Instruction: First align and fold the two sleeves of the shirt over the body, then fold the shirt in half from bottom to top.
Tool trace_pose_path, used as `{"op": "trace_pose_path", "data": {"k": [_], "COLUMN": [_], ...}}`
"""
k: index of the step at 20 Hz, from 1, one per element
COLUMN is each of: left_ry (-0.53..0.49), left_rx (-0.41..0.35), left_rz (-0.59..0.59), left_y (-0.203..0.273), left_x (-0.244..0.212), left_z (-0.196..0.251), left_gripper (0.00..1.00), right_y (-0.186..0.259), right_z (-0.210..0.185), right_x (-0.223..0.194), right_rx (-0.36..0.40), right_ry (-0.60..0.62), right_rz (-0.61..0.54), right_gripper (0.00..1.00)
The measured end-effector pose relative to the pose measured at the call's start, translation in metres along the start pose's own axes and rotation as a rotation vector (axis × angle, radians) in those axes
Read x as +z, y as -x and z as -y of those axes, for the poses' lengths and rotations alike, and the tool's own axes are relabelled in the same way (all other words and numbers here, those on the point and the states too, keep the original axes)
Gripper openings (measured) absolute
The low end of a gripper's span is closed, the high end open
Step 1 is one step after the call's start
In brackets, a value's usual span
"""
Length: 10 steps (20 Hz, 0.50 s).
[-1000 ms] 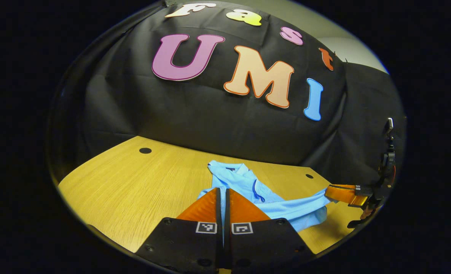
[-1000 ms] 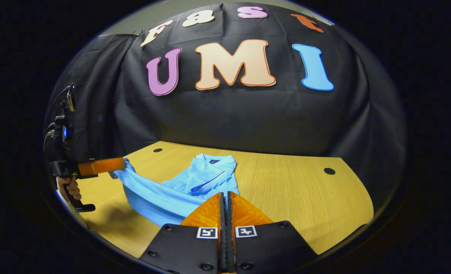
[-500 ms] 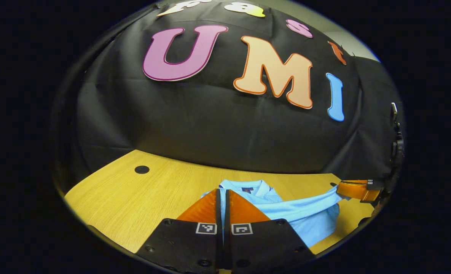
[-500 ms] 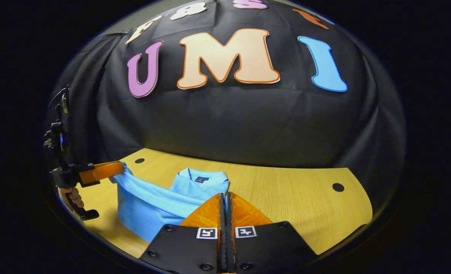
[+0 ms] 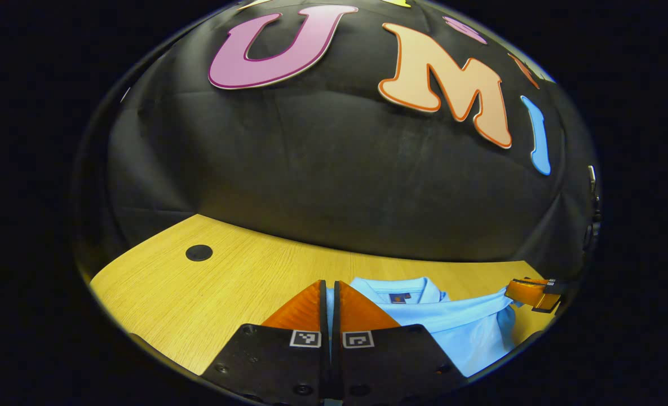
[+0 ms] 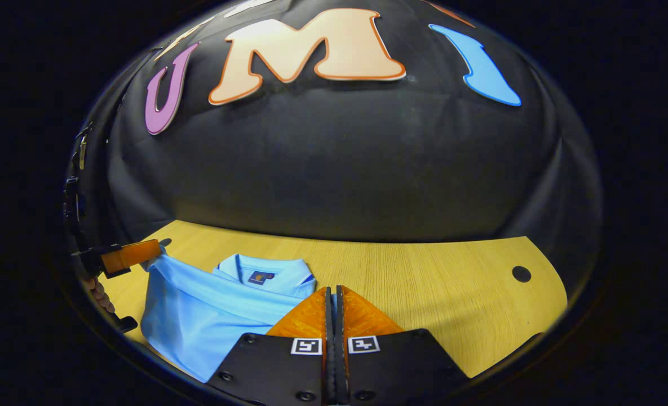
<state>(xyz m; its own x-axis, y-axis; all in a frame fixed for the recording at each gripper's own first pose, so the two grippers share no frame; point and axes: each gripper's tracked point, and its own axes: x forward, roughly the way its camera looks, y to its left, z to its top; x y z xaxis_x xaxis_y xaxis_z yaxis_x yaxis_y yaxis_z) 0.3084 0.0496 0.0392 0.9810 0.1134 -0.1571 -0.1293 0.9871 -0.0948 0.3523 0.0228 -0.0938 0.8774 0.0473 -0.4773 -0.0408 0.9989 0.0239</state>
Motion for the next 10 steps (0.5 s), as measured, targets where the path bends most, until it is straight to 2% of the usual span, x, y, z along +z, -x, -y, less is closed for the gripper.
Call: {"op": "trace_pose_path", "data": {"k": [4, 7, 9, 10], "left_ry": [-0.039, -0.072, -0.077, -0.078], "left_rx": [0.001, 0.026, 0.045, 0.034], "left_rz": [-0.026, -0.043, -0.034, -0.039], "left_y": [-0.020, -0.021, -0.021, -0.019], "left_x": [-0.015, -0.018, -0.013, -0.011], "left_z": [0.002, 0.001, 0.000, 0.002], "left_gripper": [0.00, 0.00, 0.02, 0.03], "right_y": [-0.019, -0.018, -0.014, -0.009], "right_z": [0.005, 0.004, 0.004, 0.004], "right_x": [-0.020, -0.019, -0.010, -0.004], "right_rx": [-0.003, 0.014, 0.026, 0.031], "right_ry": [-0.027, -0.027, -0.048, -0.057], "right_rz": [-0.030, -0.031, -0.009, 0.003], "right_gripper": [0.02, 0.03, 0.06, 0.11]}}
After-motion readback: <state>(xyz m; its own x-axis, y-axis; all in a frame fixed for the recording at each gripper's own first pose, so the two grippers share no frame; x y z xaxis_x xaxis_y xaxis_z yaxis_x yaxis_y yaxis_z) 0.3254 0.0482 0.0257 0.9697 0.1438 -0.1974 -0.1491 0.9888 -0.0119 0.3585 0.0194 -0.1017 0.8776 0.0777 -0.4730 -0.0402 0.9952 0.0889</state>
